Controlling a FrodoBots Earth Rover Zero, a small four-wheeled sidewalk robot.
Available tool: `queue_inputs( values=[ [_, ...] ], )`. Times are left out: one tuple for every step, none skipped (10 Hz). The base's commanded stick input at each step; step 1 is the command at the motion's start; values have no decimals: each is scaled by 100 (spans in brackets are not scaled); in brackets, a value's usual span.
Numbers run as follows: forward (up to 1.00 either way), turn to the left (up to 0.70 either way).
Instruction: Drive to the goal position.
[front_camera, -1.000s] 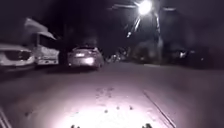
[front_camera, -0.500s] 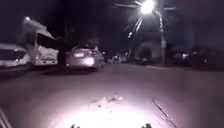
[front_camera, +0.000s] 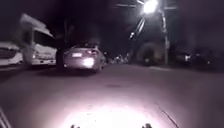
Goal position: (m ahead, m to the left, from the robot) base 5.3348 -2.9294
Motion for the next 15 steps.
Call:
queue_inputs(
  values=[
    [85, 0],
    [85, 0],
    [85, 0],
    [85, -21],
    [85, -34],
    [85, -34],
    [85, -34],
    [85, -34],
    [85, -34],
    [85, -33],
    [85, -11],
    [85, 0],
    [85, 0],
    [85, 0],
    [85, 0]
  ],
)
